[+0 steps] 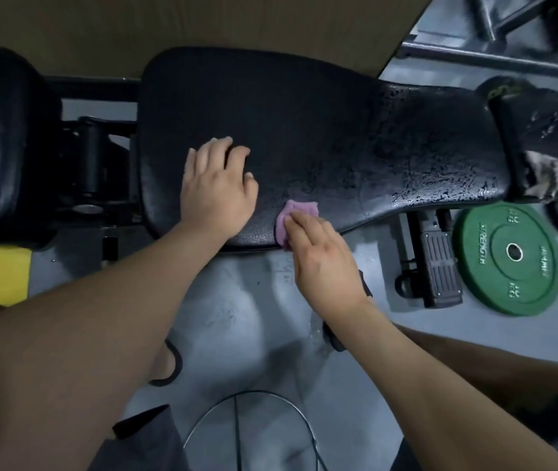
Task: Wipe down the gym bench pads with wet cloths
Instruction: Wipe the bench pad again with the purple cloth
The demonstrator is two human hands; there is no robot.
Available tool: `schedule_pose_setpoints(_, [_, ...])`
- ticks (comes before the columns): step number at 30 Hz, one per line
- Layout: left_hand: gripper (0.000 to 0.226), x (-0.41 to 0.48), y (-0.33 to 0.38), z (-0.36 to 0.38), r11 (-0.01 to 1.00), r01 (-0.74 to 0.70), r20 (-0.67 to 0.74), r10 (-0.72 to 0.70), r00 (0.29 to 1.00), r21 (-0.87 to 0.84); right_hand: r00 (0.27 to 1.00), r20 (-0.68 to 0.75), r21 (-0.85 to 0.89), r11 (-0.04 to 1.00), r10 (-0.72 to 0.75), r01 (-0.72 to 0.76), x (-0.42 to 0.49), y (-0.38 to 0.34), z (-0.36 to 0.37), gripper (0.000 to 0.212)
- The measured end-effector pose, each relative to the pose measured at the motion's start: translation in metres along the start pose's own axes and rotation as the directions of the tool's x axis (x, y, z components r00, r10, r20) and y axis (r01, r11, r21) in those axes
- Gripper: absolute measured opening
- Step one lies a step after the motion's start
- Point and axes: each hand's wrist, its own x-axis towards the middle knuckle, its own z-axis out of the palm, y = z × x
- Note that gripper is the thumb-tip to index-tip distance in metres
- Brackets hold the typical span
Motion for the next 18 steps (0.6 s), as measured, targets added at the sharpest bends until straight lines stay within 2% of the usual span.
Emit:
schedule_pose_setpoints(3, [0.048,-0.004,-0.011,0.0,0.998,-0.015,0.003,0.015,1.0,0.055,0.984,-0.068,-0.008,0.986,0.165,-0.166,0.006,0.021,-0.001,0.054])
schedule_pose_setpoints(5, [0.05,-0.004,-0.012,0.001,0.995,0.016,-0.005,-0.016,1.0,0.095,0.976,-0.08,0.016,0.979,0.202,-0.201,0.01,0.016,0.003,0.053])
schedule_pose_setpoints(8, [0.052,-0.005,-0.009,0.005,0.988,0.058,-0.03,-0.054,0.998,0.143,0.999,-0.025,0.08,0.997,0.023,-0.021,0.014,-0.006,0.014,0.054])
schedule_pose_setpoints(11, [0.054,-0.005,-0.01,0.005,0.985,0.087,-0.037,-0.082,0.996,0.15,0.989,0.05,0.076,0.988,-0.142,0.138,0.019,0.003,0.01,0.059])
schedule_pose_setpoints(16, [0.063,-0.005,-0.006,0.004,0.965,0.167,-0.028,-0.165,0.986,0.203,0.998,0.008,0.023,0.998,0.063,-0.064,0.02,0.023,0.0,0.066])
schedule_pose_setpoints(18, [0.064,-0.004,-0.004,0.005,0.962,0.166,-0.015,-0.166,0.986,0.217,0.999,0.034,0.038,0.999,0.001,-0.002,0.02,0.007,0.005,0.068])
